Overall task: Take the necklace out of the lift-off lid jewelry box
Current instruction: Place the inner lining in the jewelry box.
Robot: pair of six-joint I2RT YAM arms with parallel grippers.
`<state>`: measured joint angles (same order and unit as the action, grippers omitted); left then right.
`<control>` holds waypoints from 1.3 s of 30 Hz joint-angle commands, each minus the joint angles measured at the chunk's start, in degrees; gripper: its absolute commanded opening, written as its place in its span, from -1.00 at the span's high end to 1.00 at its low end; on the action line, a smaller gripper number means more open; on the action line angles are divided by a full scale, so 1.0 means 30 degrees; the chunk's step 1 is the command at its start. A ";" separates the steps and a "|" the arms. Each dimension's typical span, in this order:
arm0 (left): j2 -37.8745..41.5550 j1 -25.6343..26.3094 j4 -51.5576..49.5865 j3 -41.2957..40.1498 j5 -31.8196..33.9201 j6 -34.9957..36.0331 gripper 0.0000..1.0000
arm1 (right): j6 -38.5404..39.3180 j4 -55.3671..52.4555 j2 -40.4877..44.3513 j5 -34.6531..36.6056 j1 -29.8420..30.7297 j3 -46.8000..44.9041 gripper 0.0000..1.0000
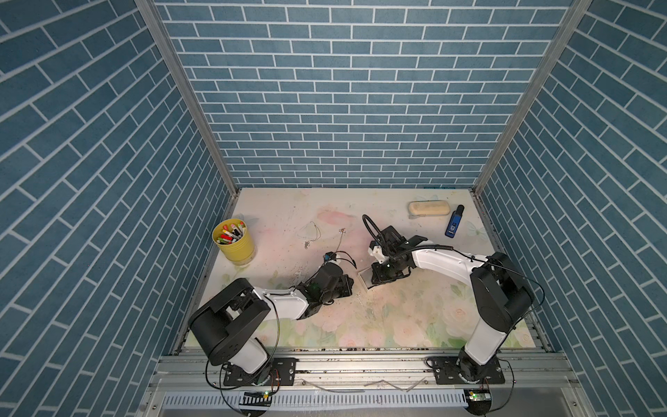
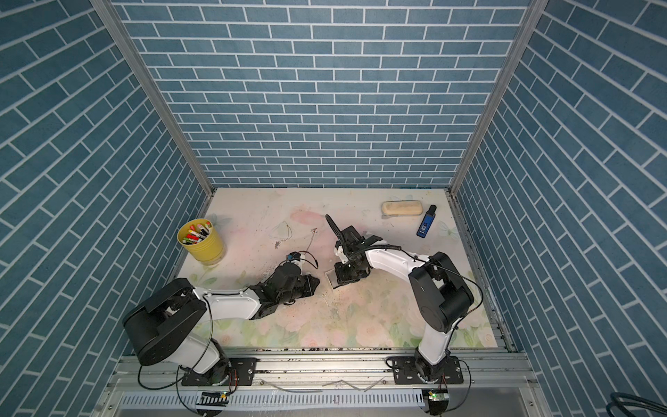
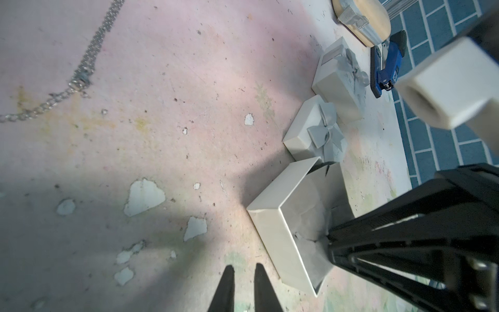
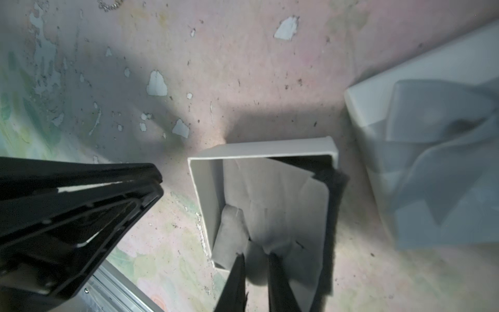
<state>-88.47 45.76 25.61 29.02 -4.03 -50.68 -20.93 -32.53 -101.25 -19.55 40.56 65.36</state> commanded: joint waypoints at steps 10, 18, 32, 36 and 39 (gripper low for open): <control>-0.0900 0.0070 0.0342 0.0823 -0.0377 0.0251 0.68 | 0.0973 0.1137 -0.1139 -0.1509 -0.0020 0.0430 0.63; -0.0331 -0.0075 -0.0310 0.1004 -0.0175 0.0680 0.68 | 0.0933 -0.1429 0.1259 0.0810 0.0070 0.1654 0.27; -0.0322 -0.0340 -0.0097 0.0802 -0.0384 0.0835 0.68 | 0.1607 -0.0301 -0.0609 0.3543 0.0623 0.2324 0.26; -0.0288 -0.0344 -0.0008 0.0706 -0.0413 0.0834 0.68 | 0.1847 0.0205 -0.1337 0.3675 0.0668 0.2237 0.39; -0.0360 -0.0370 0.0078 0.0711 -0.0473 0.0855 0.68 | 0.1951 0.0377 -0.1704 0.3649 0.0751 0.2077 0.43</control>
<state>-90.21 44.97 25.43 30.94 -5.26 -49.04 -17.43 -32.27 -105.19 -10.02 42.17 71.55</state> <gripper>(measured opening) 0.161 0.288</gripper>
